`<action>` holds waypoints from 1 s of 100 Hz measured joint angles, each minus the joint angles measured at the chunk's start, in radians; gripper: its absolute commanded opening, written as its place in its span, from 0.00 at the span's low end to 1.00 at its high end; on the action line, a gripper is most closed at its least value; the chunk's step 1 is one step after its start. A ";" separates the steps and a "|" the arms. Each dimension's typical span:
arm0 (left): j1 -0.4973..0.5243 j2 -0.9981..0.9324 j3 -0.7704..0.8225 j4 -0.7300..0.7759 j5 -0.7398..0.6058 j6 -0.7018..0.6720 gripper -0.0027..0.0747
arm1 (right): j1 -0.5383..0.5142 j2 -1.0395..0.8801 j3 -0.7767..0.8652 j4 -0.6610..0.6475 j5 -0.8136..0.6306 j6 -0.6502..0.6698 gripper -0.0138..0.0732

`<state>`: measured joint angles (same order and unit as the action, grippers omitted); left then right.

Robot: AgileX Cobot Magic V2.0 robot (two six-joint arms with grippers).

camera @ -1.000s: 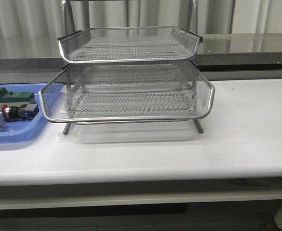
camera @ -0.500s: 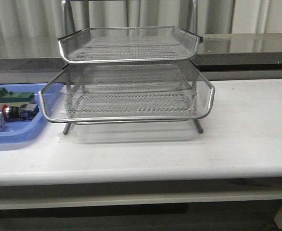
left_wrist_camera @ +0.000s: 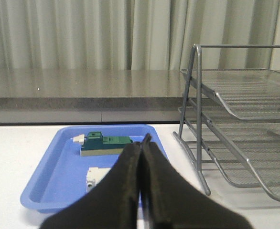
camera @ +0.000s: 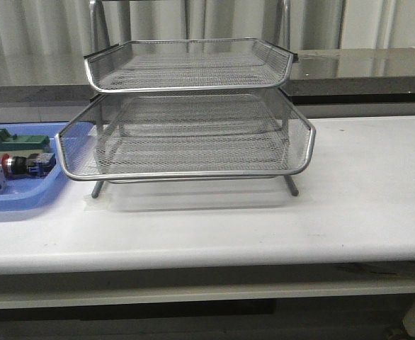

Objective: Place button on rack with both arms

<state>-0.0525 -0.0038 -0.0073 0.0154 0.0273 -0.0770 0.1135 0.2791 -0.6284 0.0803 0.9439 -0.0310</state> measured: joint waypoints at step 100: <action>0.000 1.223 -1.159 0.139 0.787 0.113 0.01 | 0.000 0.000 0.000 0.000 0.000 0.000 0.08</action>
<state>-0.0525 1.2189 -1.1664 0.1548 0.8144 0.0358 0.1135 0.2791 -0.6284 0.0803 0.9439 -0.0310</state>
